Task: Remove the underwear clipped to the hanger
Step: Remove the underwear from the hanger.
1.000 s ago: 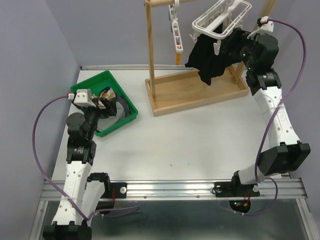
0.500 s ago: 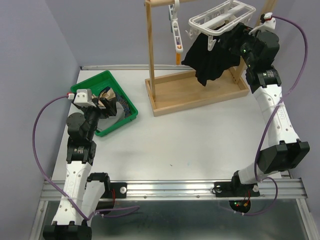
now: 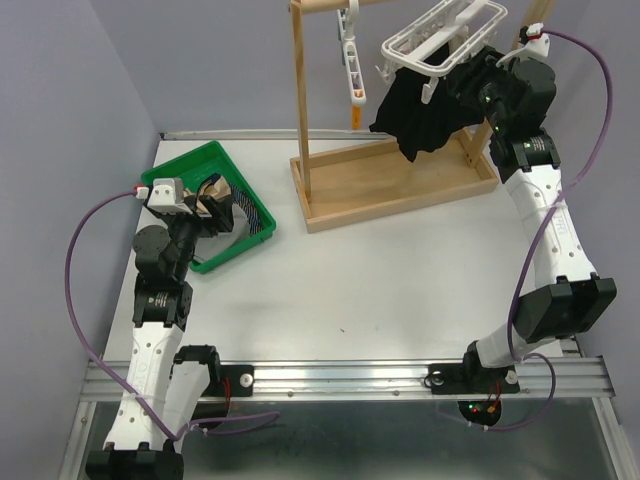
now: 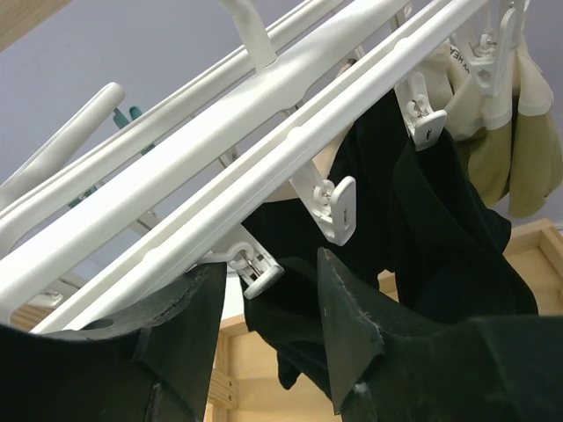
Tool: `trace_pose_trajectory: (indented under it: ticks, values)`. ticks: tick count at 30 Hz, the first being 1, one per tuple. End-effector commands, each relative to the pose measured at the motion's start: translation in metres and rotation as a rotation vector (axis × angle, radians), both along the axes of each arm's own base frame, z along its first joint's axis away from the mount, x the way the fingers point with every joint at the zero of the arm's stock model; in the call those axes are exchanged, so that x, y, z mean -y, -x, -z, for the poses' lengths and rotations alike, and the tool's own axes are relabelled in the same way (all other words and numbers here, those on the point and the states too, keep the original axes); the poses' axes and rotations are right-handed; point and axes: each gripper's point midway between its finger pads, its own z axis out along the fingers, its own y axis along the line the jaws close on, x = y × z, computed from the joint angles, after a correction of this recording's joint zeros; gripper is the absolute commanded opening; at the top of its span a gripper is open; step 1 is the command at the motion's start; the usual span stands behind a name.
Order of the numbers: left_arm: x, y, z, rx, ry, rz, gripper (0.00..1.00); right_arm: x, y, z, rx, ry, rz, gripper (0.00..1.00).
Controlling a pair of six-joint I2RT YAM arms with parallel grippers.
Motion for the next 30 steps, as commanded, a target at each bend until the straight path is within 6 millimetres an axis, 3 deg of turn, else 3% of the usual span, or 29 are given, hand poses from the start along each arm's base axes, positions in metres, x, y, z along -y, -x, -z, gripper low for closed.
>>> trace_pose_trajectory:
  ticks: [1,14,19,22,23,30]
  values:
    - [0.001,0.002,-0.012,0.052,-0.013,0.011,0.99,0.002,0.008,-0.05,0.137,-0.003,0.018,0.49]
    - [0.001,0.001,-0.01,0.044,-0.013,0.012,0.99,0.003,0.01,-0.05,0.143,0.037,0.019,0.18]
    - [0.001,0.001,-0.01,0.044,-0.013,0.012,0.99,0.003,0.01,-0.049,0.144,0.044,0.019,0.15]
    - [0.001,0.001,-0.009,0.043,-0.013,0.012,0.99,0.005,0.011,-0.045,0.135,0.048,0.027,0.35]
    - [0.001,0.0,-0.008,0.04,-0.013,0.012,0.99,0.006,0.011,-0.044,0.134,0.064,0.029,0.46]
    - [0.004,0.001,-0.008,0.041,-0.014,0.026,0.99,0.005,0.029,-0.04,0.148,0.165,0.005,0.72]
